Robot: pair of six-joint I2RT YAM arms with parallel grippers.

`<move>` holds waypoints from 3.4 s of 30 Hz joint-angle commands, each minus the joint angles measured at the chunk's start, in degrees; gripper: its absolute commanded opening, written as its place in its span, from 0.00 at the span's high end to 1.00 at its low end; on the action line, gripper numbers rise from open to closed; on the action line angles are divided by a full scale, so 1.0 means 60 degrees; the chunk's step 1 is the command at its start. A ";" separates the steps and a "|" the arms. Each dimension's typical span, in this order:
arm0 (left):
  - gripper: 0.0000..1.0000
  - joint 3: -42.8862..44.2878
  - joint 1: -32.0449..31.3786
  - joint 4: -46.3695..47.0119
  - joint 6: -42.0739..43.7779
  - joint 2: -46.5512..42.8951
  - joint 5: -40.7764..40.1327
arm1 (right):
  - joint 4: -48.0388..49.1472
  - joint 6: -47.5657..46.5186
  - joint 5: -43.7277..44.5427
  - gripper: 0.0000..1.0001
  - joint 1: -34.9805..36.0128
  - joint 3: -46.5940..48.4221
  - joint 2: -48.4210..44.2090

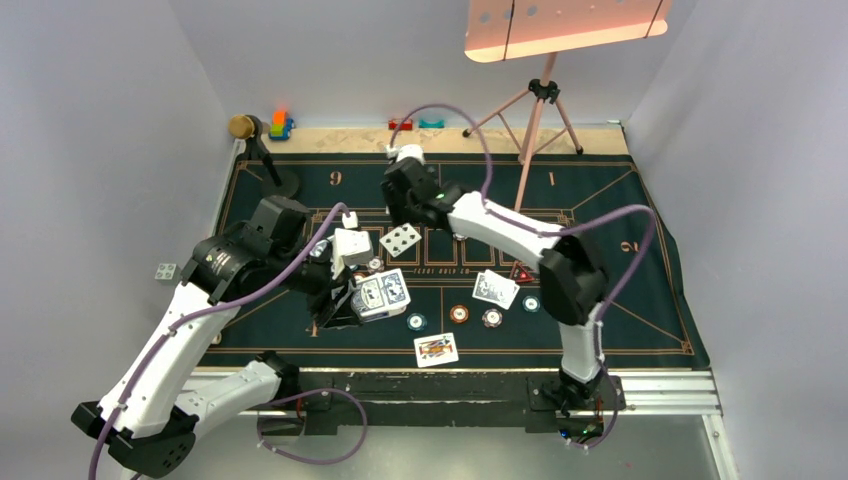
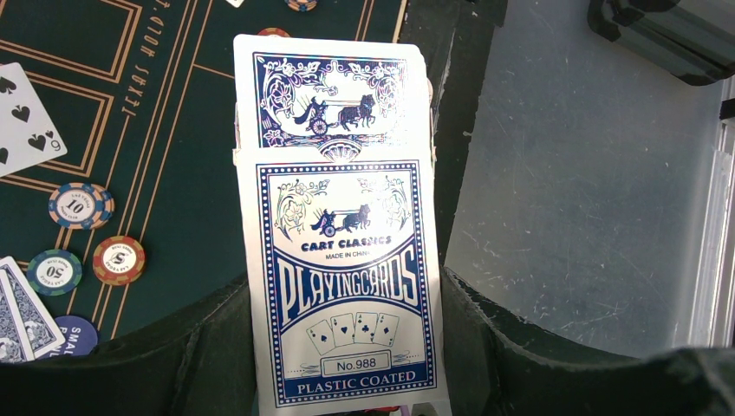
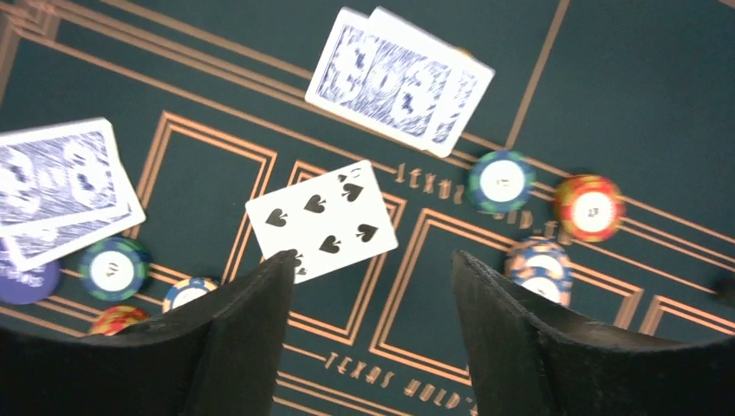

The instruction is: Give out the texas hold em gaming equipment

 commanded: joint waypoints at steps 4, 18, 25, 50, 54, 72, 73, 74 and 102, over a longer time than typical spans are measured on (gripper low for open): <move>1.00 0.0316 0.0074 0.0205 0.0073 -0.0062 0.0200 | -0.0097 0.1082 -0.2268 0.21 -0.1123 -0.1870 -0.3852; 1.00 0.0214 0.0072 0.0639 0.0054 0.0363 0.0200 | 0.3254 0.4324 -1.0019 0.06 -0.2153 -0.5638 -0.8273; 1.00 0.0380 0.0072 0.0908 -0.0047 0.0694 0.0141 | 0.3875 0.4449 -1.0177 0.04 -0.1296 -0.5837 -0.8143; 1.00 0.0620 0.0063 0.0920 -0.0150 0.0766 0.0134 | 0.5949 0.5845 -1.0452 0.29 -0.0661 -0.7424 -0.7351; 1.00 0.0633 0.0068 0.0926 -0.0166 0.0746 0.0158 | 0.5655 0.5667 -1.0068 0.35 -0.0756 -0.7481 -0.7665; 1.00 0.0755 0.0076 0.0838 -0.0254 0.0711 0.0431 | 0.4797 0.5214 -0.9704 0.42 -0.1249 -0.7633 -0.8414; 1.00 0.0744 0.0064 0.0847 -0.0253 0.0707 0.0434 | 0.4708 0.5158 -0.9635 0.43 -0.1278 -0.7582 -0.8484; 1.00 0.0737 0.0076 0.0844 -0.0251 0.0681 0.0434 | 0.4567 0.5065 -0.9580 0.44 -0.1307 -0.7519 -0.8532; 1.00 0.0560 0.0065 0.0867 -0.0233 0.0551 0.0360 | 0.2738 0.4082 -0.8831 0.93 -0.1793 -0.6236 -0.9474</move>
